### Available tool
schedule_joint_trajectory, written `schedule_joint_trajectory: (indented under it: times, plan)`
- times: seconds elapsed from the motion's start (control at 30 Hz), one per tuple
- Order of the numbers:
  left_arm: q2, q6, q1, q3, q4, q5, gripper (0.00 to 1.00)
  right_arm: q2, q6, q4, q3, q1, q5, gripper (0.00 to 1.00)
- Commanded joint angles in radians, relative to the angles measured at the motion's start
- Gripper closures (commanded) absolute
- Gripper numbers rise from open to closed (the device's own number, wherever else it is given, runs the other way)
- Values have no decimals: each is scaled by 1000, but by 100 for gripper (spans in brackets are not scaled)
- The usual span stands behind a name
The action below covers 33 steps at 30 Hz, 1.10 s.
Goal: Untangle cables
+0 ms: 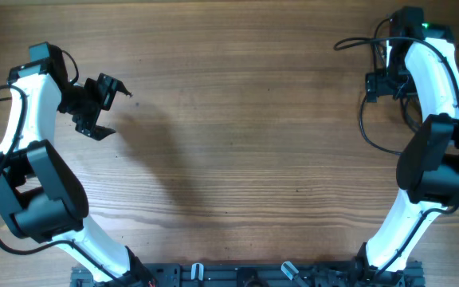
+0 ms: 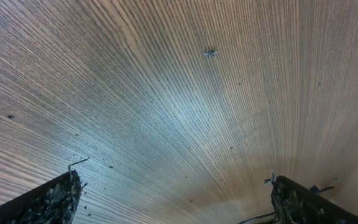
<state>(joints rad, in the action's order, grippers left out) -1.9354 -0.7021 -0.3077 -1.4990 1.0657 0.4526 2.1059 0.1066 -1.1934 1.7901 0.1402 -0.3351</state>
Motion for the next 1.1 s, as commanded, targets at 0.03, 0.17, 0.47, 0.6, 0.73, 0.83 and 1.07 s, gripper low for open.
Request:
schedule_joint_trajectory:
  times: [0.03,0.17,0.47,0.6,0.73,0.83,1.07]
  plan:
    - [22,-10,3,-9,-3,-10,0,-53,0,1,26,-5,136,0]
    - [22,-10,3,-10,-3,-10,0,-172,29,40,38,-34,244,0]
    - [22,-10,3,-10,-3,-10,0,-492,29,145,38,-148,465,0]
    - [22,-10,3,-10,-3,-10,0,-616,24,169,38,-198,563,0]
    - [22,-10,3,-10,-3,-10,0,-713,21,146,38,-216,661,0]
    - [22,-10,3,-10,-3,-10,0,-751,21,126,38,-216,685,0]
    - [22,-10,3,-10,-3,-10,0,-758,22,88,36,-216,684,0]
